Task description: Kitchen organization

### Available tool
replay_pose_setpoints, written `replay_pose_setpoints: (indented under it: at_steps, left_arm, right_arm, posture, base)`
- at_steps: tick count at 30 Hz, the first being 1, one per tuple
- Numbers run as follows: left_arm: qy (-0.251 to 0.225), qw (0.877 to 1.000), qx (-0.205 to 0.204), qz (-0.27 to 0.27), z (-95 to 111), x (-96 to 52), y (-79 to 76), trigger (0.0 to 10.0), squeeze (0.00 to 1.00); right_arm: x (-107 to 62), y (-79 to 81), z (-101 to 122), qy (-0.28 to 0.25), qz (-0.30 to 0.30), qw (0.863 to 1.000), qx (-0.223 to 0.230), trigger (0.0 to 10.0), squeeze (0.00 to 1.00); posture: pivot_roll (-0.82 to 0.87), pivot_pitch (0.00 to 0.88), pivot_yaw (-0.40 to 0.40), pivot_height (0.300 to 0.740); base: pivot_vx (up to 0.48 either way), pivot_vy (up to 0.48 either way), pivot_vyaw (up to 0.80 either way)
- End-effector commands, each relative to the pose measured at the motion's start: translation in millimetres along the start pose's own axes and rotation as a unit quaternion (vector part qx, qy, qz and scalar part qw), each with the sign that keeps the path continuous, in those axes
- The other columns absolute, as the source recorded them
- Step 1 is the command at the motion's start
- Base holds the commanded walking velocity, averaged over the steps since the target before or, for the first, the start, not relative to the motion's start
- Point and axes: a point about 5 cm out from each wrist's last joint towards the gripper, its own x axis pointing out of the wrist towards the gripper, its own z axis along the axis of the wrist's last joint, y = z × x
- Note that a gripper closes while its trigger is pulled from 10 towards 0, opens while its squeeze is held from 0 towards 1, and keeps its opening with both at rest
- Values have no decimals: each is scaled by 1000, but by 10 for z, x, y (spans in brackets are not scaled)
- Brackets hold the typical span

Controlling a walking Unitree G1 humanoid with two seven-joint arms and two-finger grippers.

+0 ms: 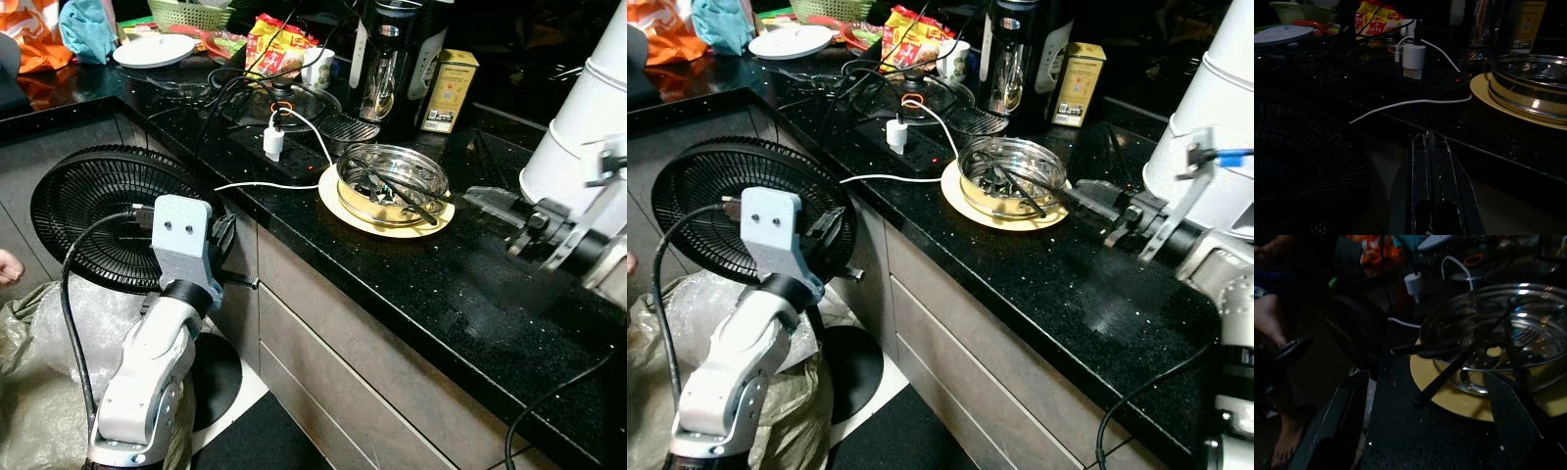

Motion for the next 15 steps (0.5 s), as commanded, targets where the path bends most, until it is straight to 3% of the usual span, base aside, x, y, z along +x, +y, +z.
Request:
replay_pose_setpoints:
  at_steps: [1, 6, 10, 15]
  left_arm:
    - [6, 1000, -3, 0, -24, -9, -9, 10000, 0]
    - [5, 1000, -2, 2, -26, -6, 6, 10000, 0]
    - [5, 1000, -3, 1, -25, -3, -17, 10000, 0]
    - [4, 1000, -3, 0, -28, 2, -22, 10000, 0]
  right_arm:
    - [23, 38, -24, 13, 10, 1000, -5, 10000, 0]
    - [52, 45, -25, 14, 3, 1000, -14, 10000, 0]
    - [86, -31, 102, -41, -27, 999, 2, 10000, 0]
    - [126, -138, 46, -29, -83, 996, -8, 10000, 0]
  posture:
    - [60, 0, -73, 740]
    - [59, 0, -78, 740]
    - [60, 0, -78, 740]
    - [62, 0, -78, 740]
  base:
    - [0, 0, 0]
    - [0, 0, 0]
    - [0, 0, 0]
    - [0, 0, 0]
